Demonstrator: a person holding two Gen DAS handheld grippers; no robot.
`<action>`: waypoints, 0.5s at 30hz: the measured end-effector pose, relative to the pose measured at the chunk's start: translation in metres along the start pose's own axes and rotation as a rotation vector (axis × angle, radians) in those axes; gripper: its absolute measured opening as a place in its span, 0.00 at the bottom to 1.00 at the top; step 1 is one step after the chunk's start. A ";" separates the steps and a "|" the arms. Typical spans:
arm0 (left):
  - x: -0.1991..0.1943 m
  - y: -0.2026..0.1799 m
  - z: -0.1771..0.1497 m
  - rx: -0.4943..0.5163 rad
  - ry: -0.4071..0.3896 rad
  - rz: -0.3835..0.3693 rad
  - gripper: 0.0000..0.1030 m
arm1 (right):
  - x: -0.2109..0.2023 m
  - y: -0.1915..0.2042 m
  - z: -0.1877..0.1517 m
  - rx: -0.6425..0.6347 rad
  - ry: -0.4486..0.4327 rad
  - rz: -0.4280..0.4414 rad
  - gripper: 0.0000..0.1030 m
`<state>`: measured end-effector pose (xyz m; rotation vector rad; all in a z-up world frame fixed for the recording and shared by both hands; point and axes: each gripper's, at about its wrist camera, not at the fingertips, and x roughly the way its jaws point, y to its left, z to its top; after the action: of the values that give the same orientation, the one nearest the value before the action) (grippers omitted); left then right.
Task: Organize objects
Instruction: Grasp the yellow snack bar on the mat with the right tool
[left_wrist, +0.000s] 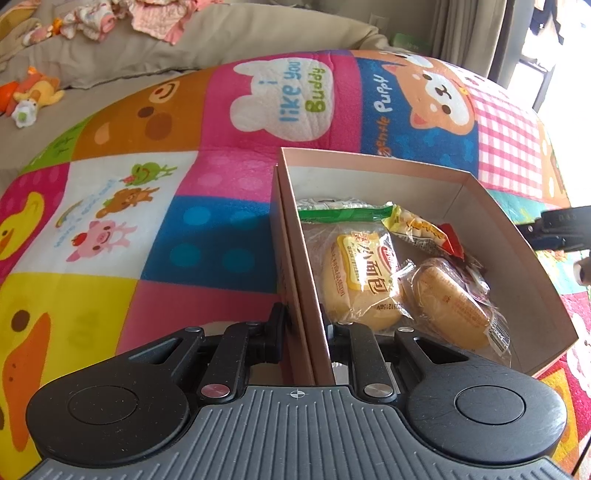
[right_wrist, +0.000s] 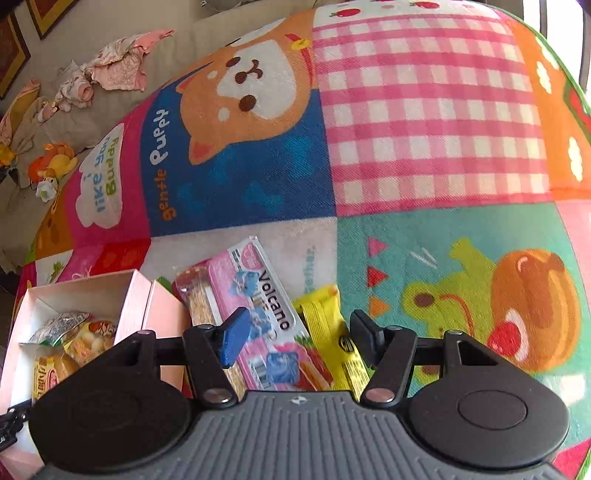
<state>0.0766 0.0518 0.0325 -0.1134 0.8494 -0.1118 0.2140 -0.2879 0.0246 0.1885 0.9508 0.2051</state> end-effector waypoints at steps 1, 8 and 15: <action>0.000 0.000 0.000 0.000 -0.001 -0.001 0.18 | -0.006 -0.005 -0.006 0.014 0.008 0.009 0.58; 0.001 0.001 0.001 -0.009 -0.002 -0.006 0.18 | -0.043 0.021 -0.038 -0.246 -0.115 -0.068 0.57; 0.001 0.002 0.001 -0.007 -0.003 -0.005 0.18 | -0.017 0.043 -0.013 -0.335 -0.158 -0.001 0.72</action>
<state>0.0778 0.0533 0.0317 -0.1225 0.8469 -0.1137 0.1900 -0.2496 0.0411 -0.1030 0.7466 0.3396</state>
